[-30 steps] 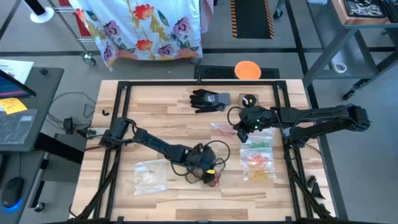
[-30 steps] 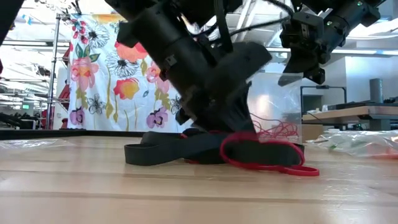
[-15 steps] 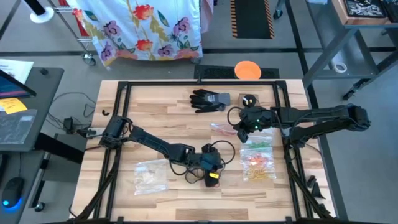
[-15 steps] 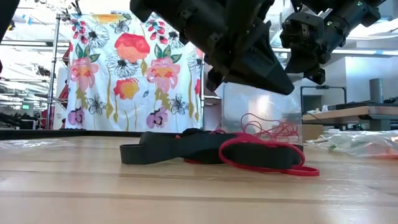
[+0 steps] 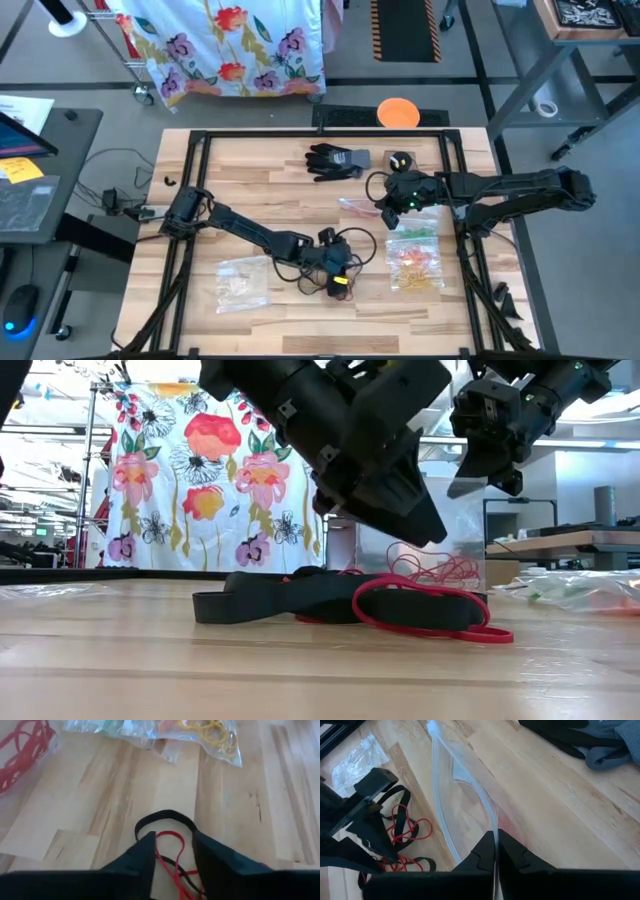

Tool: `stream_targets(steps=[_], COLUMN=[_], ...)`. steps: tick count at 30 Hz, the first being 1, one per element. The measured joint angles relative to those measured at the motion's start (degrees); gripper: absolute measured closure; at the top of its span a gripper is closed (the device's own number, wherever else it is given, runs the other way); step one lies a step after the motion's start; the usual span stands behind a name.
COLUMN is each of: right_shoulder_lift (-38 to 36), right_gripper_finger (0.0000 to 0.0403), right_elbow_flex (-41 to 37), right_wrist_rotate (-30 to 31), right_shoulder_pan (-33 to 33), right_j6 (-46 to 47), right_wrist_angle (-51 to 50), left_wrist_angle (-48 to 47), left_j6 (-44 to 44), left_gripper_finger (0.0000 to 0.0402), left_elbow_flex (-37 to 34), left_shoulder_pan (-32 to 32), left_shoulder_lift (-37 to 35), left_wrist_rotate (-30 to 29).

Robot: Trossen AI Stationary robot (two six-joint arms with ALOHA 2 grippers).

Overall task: Sort rubber bands
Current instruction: Put the red rubber band into the transparent zip bag

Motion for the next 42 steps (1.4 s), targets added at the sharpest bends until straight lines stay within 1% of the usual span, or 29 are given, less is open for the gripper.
stream_targets(steps=[4,7,11,21,26,42], right_shoulder_lift=[0.00,0.00,0.00,0.00,0.00,0.00], right_gripper_finger=[0.0391,0.0391,0.0391,0.0391,0.0391,0.0391], right_elbow_flex=[0.00,0.00,0.00,0.00,0.00,0.00], right_wrist_rotate=[0.01,0.01,0.00,0.01,0.01,0.01], right_shoulder_pan=[0.00,0.00,0.00,0.00,0.00,0.01], right_j6=[0.00,0.00,0.00,0.00,0.00,0.00], right_wrist_angle=[0.00,0.00,0.00,0.00,-0.02,0.00], left_wrist_angle=[-0.75,-1.39,-4.58,-6.89,-6.36,-6.12], left_j6=[-0.61,-2.52,-5.20,-8.78,-9.01,-9.96], left_gripper_finger=[0.0234,0.0221,0.0222,0.0231,0.0231,0.0231], left_elbow_flex=[0.00,0.00,0.00,0.00,0.00,0.00], left_shoulder_pan=[-0.02,-0.25,-0.75,-0.88,-1.05,-2.25], left_shoulder_lift=[0.00,0.00,0.00,0.00,0.00,0.00], left_wrist_rotate=[-0.05,0.02,-0.03,-0.44,-1.87,-3.95])
